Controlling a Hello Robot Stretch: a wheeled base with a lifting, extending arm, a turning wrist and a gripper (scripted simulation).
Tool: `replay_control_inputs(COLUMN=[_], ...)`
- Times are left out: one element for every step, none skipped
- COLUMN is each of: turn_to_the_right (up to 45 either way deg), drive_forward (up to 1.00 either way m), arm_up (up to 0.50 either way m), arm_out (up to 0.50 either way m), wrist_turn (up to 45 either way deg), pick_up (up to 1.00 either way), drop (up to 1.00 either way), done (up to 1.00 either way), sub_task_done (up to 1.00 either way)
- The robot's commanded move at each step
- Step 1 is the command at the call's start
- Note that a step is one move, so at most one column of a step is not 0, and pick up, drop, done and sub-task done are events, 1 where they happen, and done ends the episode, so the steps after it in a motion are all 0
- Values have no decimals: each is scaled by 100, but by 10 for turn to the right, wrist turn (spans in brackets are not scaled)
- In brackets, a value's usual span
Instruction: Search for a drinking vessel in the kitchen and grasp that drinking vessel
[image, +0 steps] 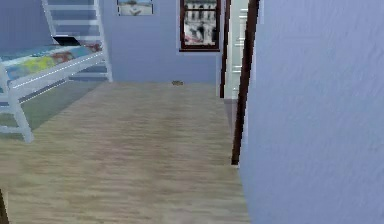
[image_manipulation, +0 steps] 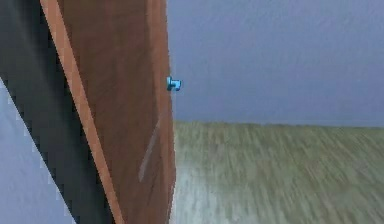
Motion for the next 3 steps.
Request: replay_control_inputs(turn_to_the_right=[30, 0, 0], drive_forward=[0, 100, 100], arm_up=[0, 0, 0], arm_out=[0, 0, 0], wrist_turn=[0, 0, 0], pick_up=[0, 0, 0], drop=[0, 0, 0], done=[0, 0, 0], sub_task_done=[0, 0, 0])
